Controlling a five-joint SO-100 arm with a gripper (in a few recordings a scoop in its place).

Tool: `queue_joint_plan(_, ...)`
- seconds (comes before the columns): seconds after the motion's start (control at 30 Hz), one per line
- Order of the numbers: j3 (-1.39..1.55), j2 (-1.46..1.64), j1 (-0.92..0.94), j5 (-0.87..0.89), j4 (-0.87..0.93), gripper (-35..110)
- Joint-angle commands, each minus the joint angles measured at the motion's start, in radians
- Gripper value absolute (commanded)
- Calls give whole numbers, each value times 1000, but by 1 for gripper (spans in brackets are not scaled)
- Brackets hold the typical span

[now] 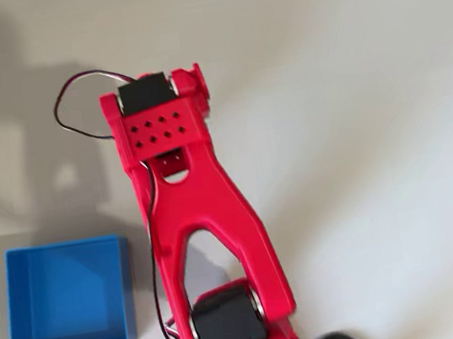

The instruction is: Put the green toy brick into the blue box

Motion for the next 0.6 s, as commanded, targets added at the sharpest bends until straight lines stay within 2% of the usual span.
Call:
queue_joint_plan(0.0,-115,-38,-32,-21,9,38)
queue_joint_plan(0.57,-322,-353,-69,-15,11,34)
